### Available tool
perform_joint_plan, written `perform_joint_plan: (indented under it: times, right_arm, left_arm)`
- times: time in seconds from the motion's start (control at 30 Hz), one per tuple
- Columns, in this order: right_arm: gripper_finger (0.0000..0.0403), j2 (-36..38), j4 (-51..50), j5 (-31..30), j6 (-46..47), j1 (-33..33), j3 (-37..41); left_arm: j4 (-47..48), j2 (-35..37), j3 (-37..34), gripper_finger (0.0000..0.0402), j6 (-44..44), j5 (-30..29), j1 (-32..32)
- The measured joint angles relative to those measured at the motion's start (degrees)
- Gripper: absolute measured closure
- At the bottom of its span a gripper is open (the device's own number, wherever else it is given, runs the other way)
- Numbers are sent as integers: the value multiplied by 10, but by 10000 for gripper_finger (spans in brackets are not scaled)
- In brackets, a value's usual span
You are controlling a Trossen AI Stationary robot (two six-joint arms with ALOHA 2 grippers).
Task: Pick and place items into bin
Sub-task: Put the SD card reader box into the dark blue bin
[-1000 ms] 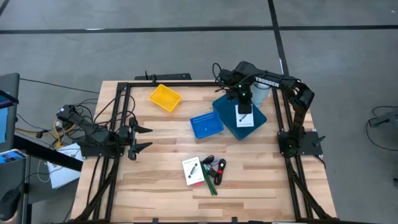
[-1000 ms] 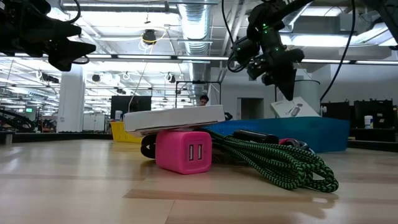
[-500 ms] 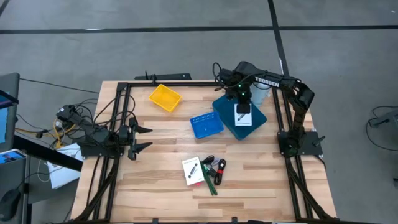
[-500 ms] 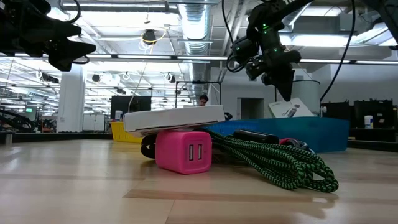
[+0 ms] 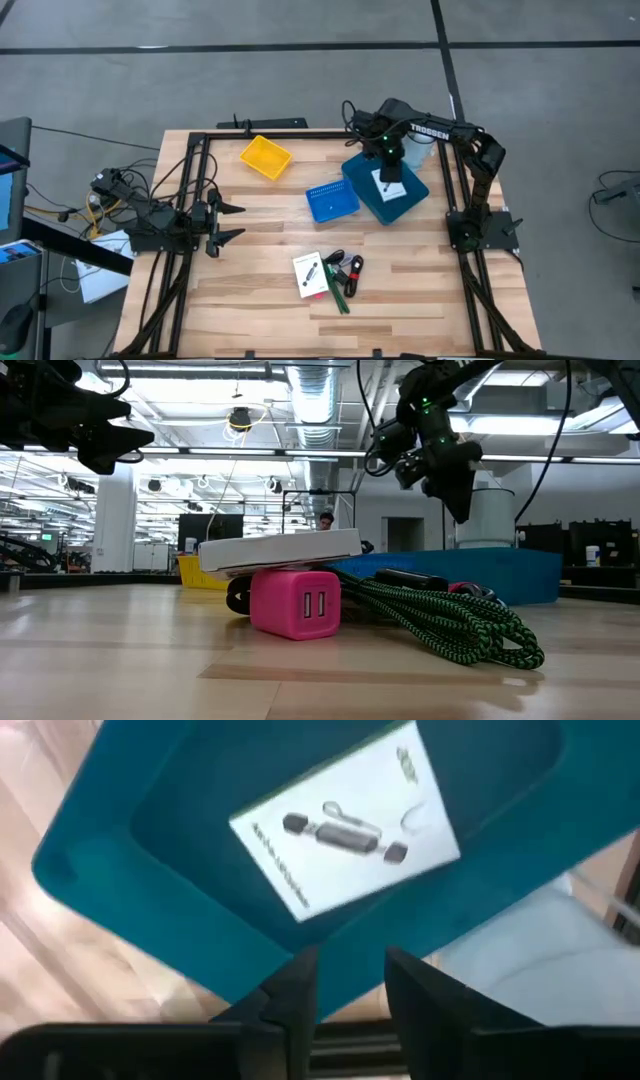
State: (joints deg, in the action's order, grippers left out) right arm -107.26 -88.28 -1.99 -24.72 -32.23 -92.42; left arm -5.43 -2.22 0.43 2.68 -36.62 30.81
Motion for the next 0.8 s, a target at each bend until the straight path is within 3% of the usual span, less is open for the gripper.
perform_joint_plan:
  times: [0.33, 0.43, 0.6, 0.67, 0.8]
  right_arm:
    - [284, 0, -17, 33, 61, 8, -67]
    - [284, 1, 1, 116, 97, 18, -86]
    - [284, 14, 96, 328, 186, 45, -76]
    - [284, 17, 132, 367, 218, 70, -64]
    - [284, 19, 168, 386, 234, 136, -57]
  left_arm:
    - [0, 0, 0, 129, 0, 0, 0]
    - [0, 0, 0, 129, 0, 0, 0]
    - [0, 0, 0, 129, 0, 0, 0]
    - [0, 0, 0, 129, 0, 0, 0]
    - [0, 0, 0, 129, 0, 0, 0]
